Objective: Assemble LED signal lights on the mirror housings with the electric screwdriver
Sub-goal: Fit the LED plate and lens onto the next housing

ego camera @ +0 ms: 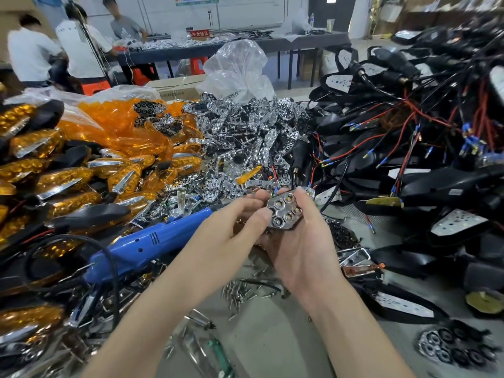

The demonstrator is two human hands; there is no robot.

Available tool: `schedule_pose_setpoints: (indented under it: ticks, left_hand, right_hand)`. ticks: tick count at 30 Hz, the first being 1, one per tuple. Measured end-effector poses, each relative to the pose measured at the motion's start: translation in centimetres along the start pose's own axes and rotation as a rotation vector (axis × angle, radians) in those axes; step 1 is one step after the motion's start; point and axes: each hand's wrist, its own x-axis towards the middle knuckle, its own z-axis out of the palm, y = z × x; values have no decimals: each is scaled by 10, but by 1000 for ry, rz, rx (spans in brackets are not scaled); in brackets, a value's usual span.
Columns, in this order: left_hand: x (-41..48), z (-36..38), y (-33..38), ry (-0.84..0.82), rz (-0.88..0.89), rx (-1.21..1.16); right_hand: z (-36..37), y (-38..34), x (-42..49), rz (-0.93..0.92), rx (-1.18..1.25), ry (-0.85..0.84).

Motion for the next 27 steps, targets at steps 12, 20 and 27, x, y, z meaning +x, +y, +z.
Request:
schedule_pose_setpoints:
  ticks: [12,20,27]
  left_hand:
    - [11,1,-1,-99,-69,-120]
    - [-18,-12,-16,-107,-53,83]
    - [-41,-17,-31,75,31,237]
  right_hand:
    - [0,-1,1,15,-96,38]
    - [-2,-7,0,-149,133,81]
    - [1,-8,-1,-199,259,88]
